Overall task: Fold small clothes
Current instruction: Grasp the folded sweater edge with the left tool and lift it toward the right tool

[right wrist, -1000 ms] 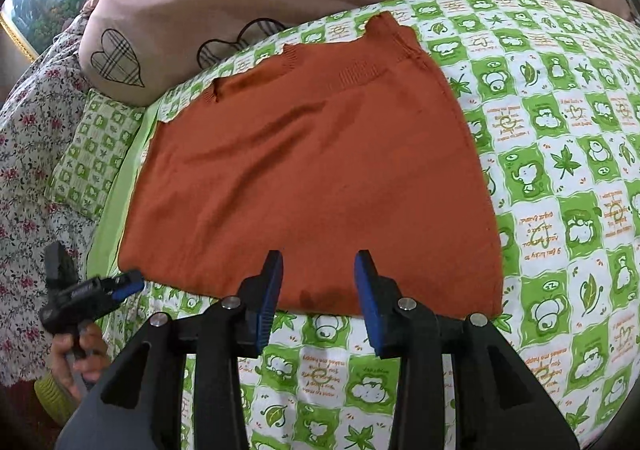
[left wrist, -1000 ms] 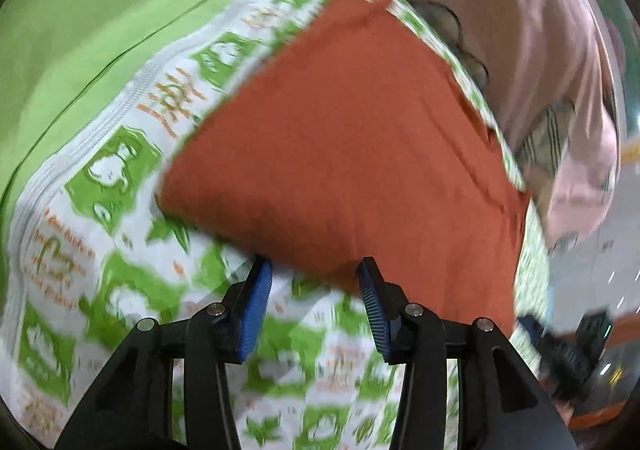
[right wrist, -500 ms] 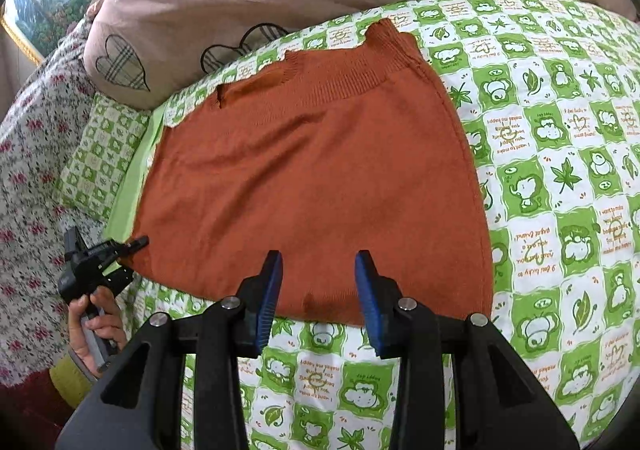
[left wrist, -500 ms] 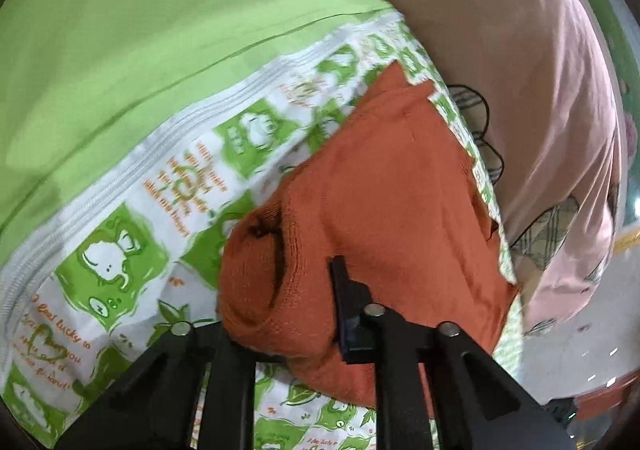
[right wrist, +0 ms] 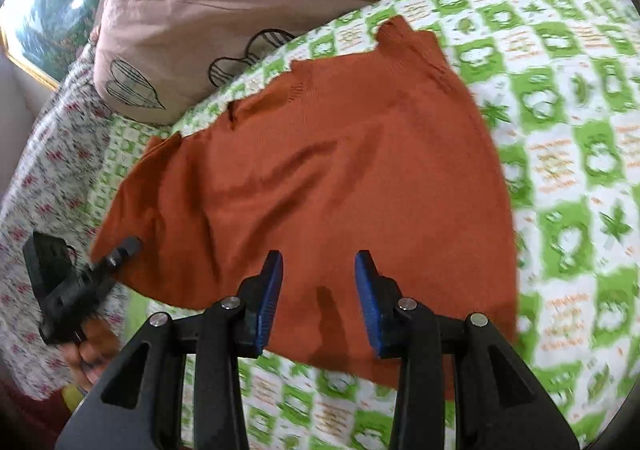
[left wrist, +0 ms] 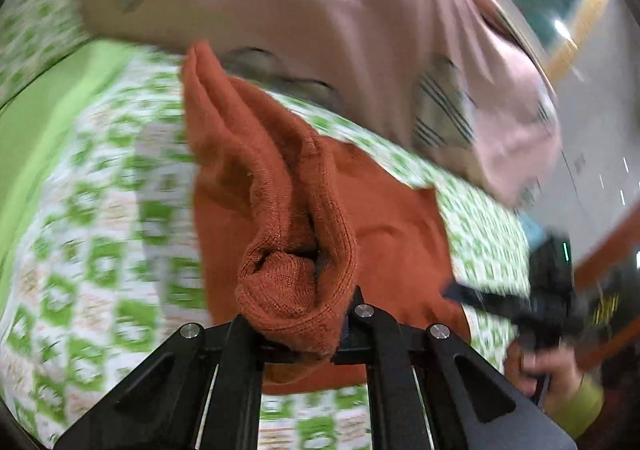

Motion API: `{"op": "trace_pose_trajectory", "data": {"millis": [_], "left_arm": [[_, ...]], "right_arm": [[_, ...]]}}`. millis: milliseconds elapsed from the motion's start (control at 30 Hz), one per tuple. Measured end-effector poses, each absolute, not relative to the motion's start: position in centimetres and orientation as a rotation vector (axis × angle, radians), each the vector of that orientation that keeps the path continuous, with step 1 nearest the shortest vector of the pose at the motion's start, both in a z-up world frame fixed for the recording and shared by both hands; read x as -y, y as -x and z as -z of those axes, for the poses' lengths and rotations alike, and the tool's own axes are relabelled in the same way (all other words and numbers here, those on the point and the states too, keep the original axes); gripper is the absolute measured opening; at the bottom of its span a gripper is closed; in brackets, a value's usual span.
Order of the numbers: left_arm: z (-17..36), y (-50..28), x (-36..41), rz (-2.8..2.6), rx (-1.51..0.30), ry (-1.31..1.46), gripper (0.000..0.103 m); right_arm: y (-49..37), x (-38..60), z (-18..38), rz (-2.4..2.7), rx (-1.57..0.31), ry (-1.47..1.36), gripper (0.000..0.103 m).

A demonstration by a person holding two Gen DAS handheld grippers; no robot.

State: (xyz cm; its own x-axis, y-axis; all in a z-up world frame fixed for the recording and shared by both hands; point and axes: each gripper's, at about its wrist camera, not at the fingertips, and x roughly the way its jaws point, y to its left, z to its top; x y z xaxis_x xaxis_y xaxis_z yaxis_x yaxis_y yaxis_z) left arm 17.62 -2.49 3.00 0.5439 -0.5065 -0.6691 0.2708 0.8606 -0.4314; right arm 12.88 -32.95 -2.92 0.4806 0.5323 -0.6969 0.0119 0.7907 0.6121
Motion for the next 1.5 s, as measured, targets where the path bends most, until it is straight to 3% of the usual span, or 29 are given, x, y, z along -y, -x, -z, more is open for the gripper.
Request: {"op": "trace_pose_trajectory", "data": {"millis": [167, 233, 300, 500, 533, 567, 600, 633, 1000, 1233, 1500], "left_arm": [[-0.3, -17.3, 8.1, 0.54, -0.947, 0.121, 0.006], [0.6, -17.2, 8.9, 0.546, -0.966, 0.089, 0.006], [1.0, -17.2, 9.3, 0.553, -0.973, 0.074, 0.006], [1.3, -17.4, 9.7, 0.559, -0.977, 0.037, 0.006], [1.4, -17.2, 9.8, 0.56, -0.974, 0.03, 0.006], [1.4, -16.9, 9.8, 0.559, -0.973, 0.024, 0.006], [1.3, -16.7, 9.8, 0.557, -0.972, 0.019, 0.006], [1.2, -16.6, 9.8, 0.558, -0.972, 0.018, 0.006], [-1.7, -15.2, 15.1, 0.759, -0.964, 0.022, 0.006], [1.4, -15.5, 21.2, 0.856, -1.05, 0.023, 0.006], [2.6, -16.2, 23.1, 0.864, -1.071, 0.009, 0.008]], "right_arm": [[-16.5, 31.6, 3.2, -0.454, -1.058, -0.72, 0.04], [-18.3, 30.7, 3.2, -0.496, -1.06, -0.763, 0.062], [-19.9, 29.8, 3.2, -0.543, -1.047, -0.785, 0.071], [-25.1, 26.5, 4.5, -0.62, -1.086, -0.827, 0.071], [-25.7, 26.0, 4.7, -0.624, -1.093, -0.822, 0.067], [-26.5, 25.1, 5.1, -0.598, -1.116, -0.788, 0.054], [-26.9, 24.6, 5.3, -0.582, -1.138, -0.761, 0.023], [-27.3, 24.2, 5.4, -0.577, -1.155, -0.743, 0.017], [-22.1, 31.1, -1.9, -0.551, -0.96, -0.626, 0.015], [-19.9, 37.7, 0.2, -0.4, -0.993, -0.535, 0.015], [-20.3, 39.3, 1.7, -0.369, -0.957, -0.487, 0.015]]}}
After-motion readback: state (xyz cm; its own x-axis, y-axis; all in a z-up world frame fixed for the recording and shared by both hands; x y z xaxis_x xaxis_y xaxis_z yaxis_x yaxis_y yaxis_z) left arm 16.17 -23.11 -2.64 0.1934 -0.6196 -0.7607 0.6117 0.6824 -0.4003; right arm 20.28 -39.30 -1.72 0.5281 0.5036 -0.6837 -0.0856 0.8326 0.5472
